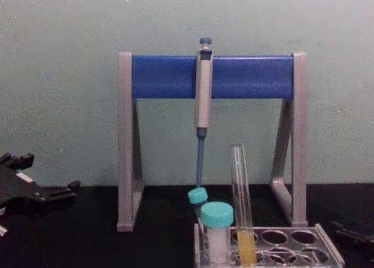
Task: Pick up the test tube from the test tube rack, shake it, then place it back into the test tube rack.
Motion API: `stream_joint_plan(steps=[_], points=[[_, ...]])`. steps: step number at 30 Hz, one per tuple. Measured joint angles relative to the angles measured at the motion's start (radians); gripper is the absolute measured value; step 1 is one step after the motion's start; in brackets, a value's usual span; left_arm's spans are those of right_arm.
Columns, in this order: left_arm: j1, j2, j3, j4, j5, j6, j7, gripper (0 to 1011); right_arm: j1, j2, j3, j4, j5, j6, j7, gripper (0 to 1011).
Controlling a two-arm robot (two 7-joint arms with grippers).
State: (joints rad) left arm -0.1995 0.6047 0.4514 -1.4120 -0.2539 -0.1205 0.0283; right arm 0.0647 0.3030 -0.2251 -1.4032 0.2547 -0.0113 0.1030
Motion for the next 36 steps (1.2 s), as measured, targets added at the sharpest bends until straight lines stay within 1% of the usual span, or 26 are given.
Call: stream_joint_plan(steps=[36], points=[[0.000,0.000,0.000,0.000,0.000,0.000,0.000,1001,0.000,0.000,0.000,0.000,0.000,0.000,0.000,1000]])
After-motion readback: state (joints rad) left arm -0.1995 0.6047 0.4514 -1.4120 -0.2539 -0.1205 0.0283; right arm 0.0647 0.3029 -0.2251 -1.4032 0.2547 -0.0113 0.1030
